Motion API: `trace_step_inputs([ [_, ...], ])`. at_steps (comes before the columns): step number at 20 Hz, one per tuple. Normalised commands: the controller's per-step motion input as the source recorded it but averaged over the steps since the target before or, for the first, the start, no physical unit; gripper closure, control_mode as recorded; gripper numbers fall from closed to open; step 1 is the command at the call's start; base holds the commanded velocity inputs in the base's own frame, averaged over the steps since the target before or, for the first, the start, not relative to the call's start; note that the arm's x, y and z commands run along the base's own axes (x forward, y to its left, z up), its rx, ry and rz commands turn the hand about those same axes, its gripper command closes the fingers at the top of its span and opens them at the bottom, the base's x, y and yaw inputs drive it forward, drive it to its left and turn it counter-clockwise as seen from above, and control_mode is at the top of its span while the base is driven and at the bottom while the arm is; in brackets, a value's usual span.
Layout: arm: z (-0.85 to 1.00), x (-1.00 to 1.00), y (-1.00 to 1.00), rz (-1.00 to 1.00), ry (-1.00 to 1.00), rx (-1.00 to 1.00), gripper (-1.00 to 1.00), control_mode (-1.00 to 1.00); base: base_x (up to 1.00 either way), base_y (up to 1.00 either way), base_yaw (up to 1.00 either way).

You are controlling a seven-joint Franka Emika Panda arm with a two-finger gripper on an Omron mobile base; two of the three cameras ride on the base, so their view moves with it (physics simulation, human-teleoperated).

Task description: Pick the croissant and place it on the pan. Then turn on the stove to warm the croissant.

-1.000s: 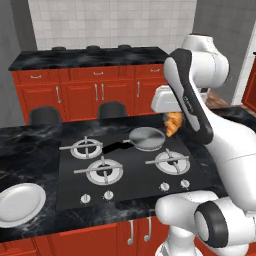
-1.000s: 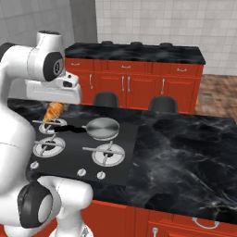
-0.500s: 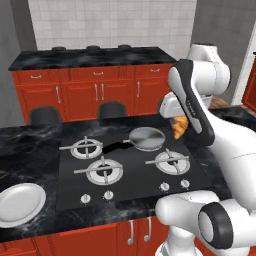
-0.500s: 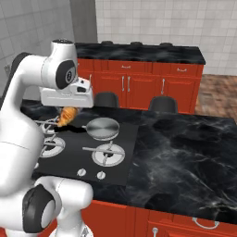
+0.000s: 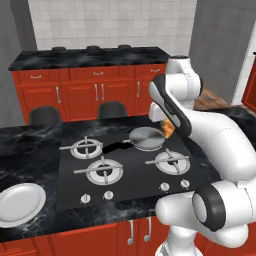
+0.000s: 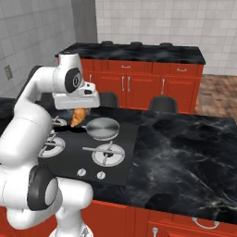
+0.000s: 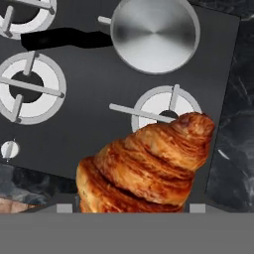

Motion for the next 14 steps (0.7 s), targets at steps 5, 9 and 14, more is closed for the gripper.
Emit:
trace_step_inputs([
  [5, -0.26, 0.47, -0.23, 0.0, 0.0, -0.03, 1.0, -1.0, 0.0, 0.0, 0.0],
  [9, -0.07, 0.5, -0.11, 0.0, 0.0, 0.0, 1.0, -1.0, 0.0, 0.0, 0.0],
  [14, -0.35, 0.32, 0.14, 0.0, 0.0, -0.01, 1.0, -1.0, 0.0, 0.0, 0.0],
])
